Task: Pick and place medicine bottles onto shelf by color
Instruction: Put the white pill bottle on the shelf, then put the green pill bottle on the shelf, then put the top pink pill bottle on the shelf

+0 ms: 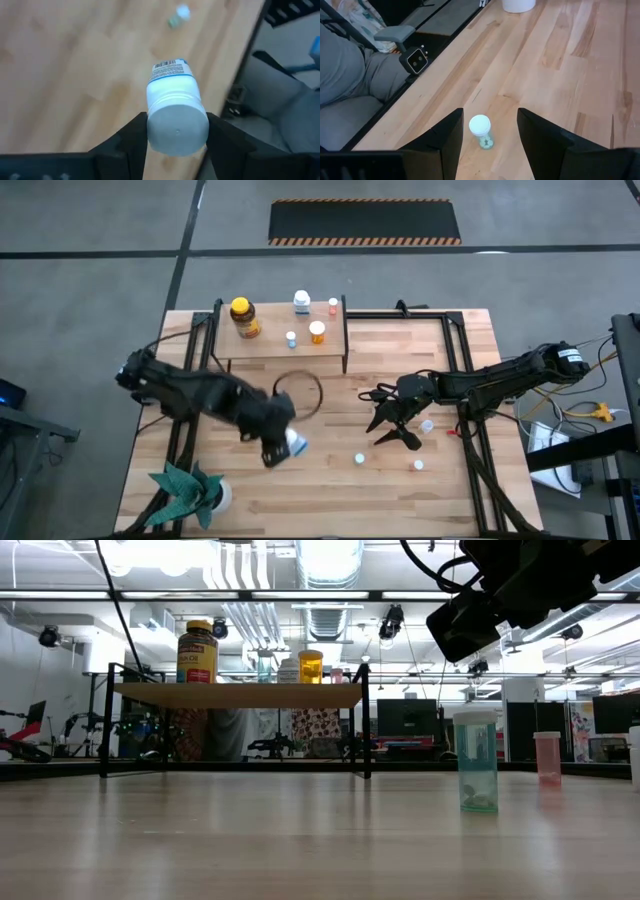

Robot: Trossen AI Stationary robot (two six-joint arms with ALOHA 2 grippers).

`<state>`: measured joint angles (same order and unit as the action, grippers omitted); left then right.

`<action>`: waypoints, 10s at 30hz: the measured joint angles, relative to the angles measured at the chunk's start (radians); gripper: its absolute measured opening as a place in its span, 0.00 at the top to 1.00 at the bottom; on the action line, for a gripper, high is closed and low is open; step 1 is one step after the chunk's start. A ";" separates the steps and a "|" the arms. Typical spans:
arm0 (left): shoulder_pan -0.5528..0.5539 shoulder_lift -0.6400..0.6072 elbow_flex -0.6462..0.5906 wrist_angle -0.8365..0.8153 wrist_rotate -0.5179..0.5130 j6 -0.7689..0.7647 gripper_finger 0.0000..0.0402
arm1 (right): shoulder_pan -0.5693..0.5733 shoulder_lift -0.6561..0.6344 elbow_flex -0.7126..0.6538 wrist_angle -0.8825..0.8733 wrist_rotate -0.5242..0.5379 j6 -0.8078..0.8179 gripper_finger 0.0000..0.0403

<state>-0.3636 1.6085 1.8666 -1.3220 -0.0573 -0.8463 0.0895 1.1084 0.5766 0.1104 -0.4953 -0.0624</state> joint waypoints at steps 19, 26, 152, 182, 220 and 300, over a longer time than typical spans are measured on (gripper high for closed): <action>0.849 0.043 0.258 -0.148 -0.084 0.950 0.63 | 0.000 0.000 0.000 0.003 0.000 -0.017 0.56; 0.900 0.134 0.257 -0.181 -0.079 1.046 0.63 | -0.002 0.000 0.000 0.007 0.000 -0.031 0.56; 0.883 0.255 0.104 -0.116 -0.420 1.357 0.98 | -0.003 0.000 -0.005 -0.001 0.000 -0.043 0.56; 0.436 0.156 0.113 -0.097 -0.409 0.978 0.98 | 0.004 0.000 -0.005 0.006 0.005 0.057 0.56; -0.107 -0.039 -0.214 0.478 -0.655 0.932 0.98 | 0.275 0.339 0.078 0.098 0.438 0.224 0.38; -0.101 -0.622 -0.928 1.157 -0.659 1.279 0.98 | -0.655 0.561 1.008 -0.712 0.207 -0.112 0.52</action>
<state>-0.4644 0.9868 0.9382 -0.1648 -0.7158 0.4332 -0.5655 1.6695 1.5845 -0.6019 -0.2882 -0.1740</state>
